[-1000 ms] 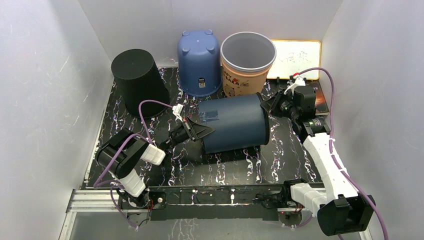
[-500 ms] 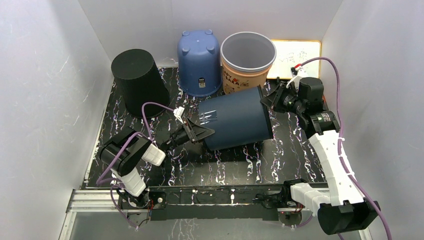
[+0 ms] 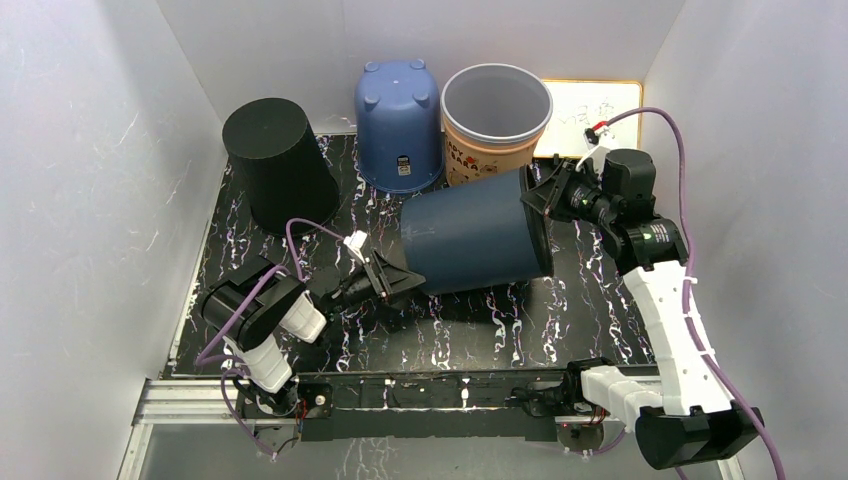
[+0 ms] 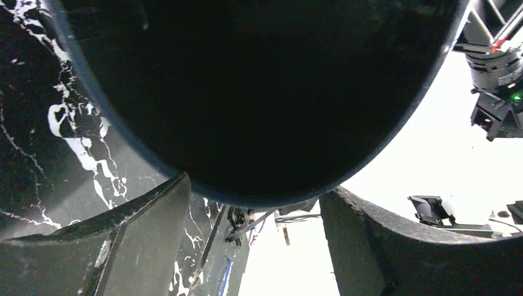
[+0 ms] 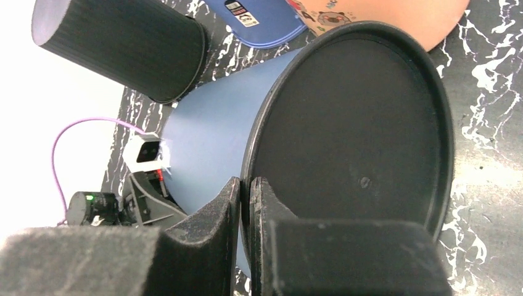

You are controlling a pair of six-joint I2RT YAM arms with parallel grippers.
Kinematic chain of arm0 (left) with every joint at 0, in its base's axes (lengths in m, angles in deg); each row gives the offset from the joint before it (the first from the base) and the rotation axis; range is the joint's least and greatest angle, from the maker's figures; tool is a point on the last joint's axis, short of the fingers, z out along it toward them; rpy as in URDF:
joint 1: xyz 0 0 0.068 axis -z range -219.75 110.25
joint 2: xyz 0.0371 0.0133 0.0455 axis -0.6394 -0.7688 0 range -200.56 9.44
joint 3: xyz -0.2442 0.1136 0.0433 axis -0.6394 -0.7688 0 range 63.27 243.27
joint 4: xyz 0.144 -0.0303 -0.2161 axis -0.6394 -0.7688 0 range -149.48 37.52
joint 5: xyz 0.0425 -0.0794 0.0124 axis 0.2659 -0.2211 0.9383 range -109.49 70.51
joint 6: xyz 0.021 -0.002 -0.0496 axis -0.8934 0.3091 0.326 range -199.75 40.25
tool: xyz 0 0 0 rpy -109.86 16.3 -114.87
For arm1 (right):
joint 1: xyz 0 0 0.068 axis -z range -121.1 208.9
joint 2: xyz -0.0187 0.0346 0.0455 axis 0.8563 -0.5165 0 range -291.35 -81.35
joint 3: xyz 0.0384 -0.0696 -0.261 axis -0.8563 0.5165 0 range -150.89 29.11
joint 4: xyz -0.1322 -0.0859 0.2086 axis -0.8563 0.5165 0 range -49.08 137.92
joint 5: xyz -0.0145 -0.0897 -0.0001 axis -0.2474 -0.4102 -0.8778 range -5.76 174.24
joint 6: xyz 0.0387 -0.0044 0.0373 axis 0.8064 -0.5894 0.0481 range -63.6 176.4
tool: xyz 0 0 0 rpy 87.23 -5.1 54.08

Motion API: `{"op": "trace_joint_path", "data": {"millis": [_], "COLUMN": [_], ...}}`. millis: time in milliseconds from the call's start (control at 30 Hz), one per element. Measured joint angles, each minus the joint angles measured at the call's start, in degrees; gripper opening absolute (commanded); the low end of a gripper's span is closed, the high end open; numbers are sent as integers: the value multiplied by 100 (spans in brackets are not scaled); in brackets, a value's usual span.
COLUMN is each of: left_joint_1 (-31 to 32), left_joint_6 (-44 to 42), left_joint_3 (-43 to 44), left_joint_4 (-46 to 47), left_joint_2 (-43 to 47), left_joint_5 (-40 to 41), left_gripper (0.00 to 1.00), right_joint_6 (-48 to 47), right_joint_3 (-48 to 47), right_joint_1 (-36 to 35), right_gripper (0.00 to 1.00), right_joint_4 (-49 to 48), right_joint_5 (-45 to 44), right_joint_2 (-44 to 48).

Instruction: Turn the large container upside down

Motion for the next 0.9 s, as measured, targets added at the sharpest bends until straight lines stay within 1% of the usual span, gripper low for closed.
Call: {"op": "trace_joint_path", "data": {"millis": [200,333,400,567,633,700,900], "left_joint_1": [0,0,0,2,4,4,0], "left_joint_6": [-57,-90,-103,-140,-149,-153,-197], "left_joint_3": [-149,-227,-271,-374,-420,-476,-688], "left_joint_4": [-15,-13,-11,-11,-11,-13,-13], "left_joint_2": [-28,-31,-31,-31,-20,-4,63], "left_joint_5": [118,146,142,144,149,166,310], "left_gripper": [74,74,74,74,74,74,74], "right_joint_6": [-4,-15,-11,0,4,20,129], "right_joint_3": [-354,-470,-501,-557,-553,-538,-409], "right_joint_1": [-92,-428,-800,-2046,-2402,-2671,-3128], "right_gripper": [0,0,0,0,0,0,0], "right_joint_4": [162,157,114,-146,-295,-494,-1097], "right_joint_5": [269,240,68,-549,-763,-927,-1340], "right_joint_2": [-11,-20,-42,-212,-310,-426,-673]}}
